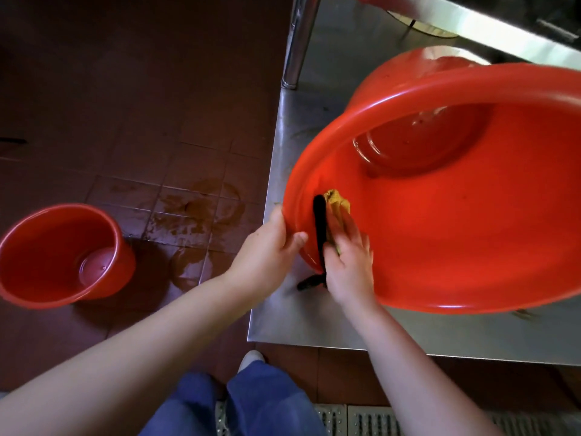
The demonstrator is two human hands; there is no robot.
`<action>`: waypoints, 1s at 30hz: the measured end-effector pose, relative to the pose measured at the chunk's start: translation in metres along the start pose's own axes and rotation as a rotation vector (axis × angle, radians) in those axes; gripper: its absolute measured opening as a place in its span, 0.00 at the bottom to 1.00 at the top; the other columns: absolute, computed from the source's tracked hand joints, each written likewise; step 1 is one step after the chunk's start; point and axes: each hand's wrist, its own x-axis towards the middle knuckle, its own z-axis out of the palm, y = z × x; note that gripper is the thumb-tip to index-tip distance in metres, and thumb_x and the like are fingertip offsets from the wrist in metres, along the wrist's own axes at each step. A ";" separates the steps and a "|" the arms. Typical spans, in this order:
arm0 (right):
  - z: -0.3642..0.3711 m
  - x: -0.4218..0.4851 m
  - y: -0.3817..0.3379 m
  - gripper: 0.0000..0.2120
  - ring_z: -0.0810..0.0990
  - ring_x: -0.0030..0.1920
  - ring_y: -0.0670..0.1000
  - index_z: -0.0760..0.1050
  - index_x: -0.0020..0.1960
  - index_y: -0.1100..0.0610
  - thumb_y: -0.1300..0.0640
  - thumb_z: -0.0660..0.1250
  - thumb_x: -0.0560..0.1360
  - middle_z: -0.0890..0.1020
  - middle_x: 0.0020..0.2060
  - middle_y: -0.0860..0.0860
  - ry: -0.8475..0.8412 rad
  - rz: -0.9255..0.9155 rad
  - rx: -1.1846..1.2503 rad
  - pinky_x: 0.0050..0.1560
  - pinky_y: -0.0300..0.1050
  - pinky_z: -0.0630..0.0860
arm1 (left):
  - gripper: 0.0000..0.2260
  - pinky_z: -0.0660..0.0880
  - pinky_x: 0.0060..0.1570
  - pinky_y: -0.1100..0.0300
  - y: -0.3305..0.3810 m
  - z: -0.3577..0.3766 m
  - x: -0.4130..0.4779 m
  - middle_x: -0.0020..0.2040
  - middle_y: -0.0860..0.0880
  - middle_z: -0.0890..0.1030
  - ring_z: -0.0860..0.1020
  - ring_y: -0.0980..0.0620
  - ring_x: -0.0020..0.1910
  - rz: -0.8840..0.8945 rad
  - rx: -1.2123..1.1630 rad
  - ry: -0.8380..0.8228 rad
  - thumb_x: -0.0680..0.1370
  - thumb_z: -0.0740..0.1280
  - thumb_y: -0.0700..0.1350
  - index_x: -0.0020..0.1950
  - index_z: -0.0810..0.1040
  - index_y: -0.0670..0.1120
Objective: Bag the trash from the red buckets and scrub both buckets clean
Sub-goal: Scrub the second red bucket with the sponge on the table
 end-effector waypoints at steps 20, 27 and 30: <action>0.001 0.087 0.008 0.30 0.68 0.65 0.59 0.51 0.76 0.40 0.57 0.57 0.78 0.52 0.77 0.43 -0.025 0.104 -0.158 0.63 0.51 0.64 | 0.15 0.73 0.51 0.51 -0.010 0.004 0.008 0.43 0.52 0.76 0.76 0.46 0.48 0.007 -0.038 -0.042 0.80 0.59 0.49 0.65 0.62 0.46; 0.023 0.011 -0.013 0.28 0.67 0.63 0.62 0.52 0.76 0.43 0.52 0.51 0.77 0.57 0.76 0.49 0.162 0.117 0.004 0.62 0.55 0.63 | 0.09 0.70 0.42 0.51 0.008 -0.009 0.013 0.43 0.46 0.77 0.77 0.38 0.47 0.112 0.233 0.006 0.80 0.58 0.51 0.53 0.61 0.47; 0.015 0.063 0.028 0.28 0.67 0.65 0.61 0.49 0.76 0.41 0.55 0.53 0.80 0.51 0.77 0.47 0.118 0.201 -0.202 0.62 0.53 0.64 | 0.10 0.64 0.37 0.54 0.012 -0.020 0.017 0.37 0.50 0.72 0.75 0.41 0.41 0.235 0.259 0.029 0.80 0.59 0.51 0.48 0.58 0.49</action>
